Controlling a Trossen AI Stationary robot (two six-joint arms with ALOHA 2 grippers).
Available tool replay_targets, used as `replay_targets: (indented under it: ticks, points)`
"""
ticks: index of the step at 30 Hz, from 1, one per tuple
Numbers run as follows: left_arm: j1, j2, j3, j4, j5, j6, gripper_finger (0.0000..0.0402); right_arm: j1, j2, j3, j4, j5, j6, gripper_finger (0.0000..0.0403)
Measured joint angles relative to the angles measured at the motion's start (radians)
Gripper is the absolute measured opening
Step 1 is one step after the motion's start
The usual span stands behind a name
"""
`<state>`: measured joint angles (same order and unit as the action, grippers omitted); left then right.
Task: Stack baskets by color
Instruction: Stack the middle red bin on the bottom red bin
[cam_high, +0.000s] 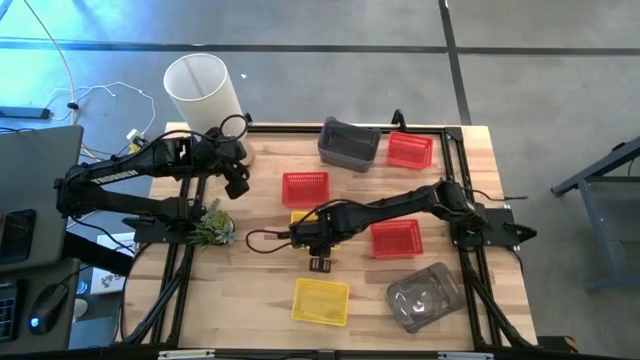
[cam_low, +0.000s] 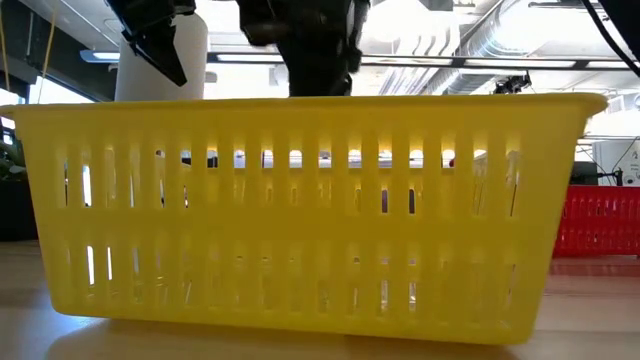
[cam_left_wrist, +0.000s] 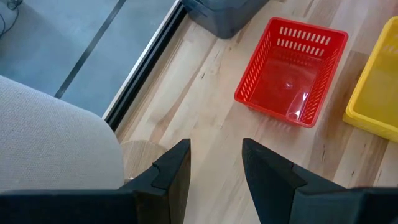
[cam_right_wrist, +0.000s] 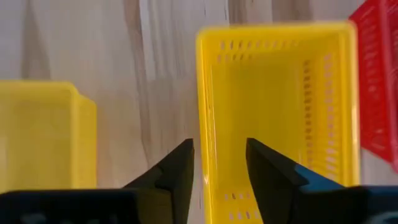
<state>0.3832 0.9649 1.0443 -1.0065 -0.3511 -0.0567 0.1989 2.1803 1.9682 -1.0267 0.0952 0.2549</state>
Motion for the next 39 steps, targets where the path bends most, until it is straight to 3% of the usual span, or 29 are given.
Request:
replay_targets:
  ticks: [15,25,39]
  points:
    - [0.000,0.001,0.000,0.001,0.138,0.034,0.0131,0.000,-0.002,0.243,-0.358,0.241,0.059,0.0144]
    - [0.000,0.004,0.000,0.049,0.138,0.034,0.0131,0.000,-0.002,0.258,-0.540,0.345,0.099,0.0144]
    - [0.000,0.124,0.000,0.113,0.139,0.061,0.0131,0.020,-0.002,0.255,-0.544,0.479,0.077,0.0144]
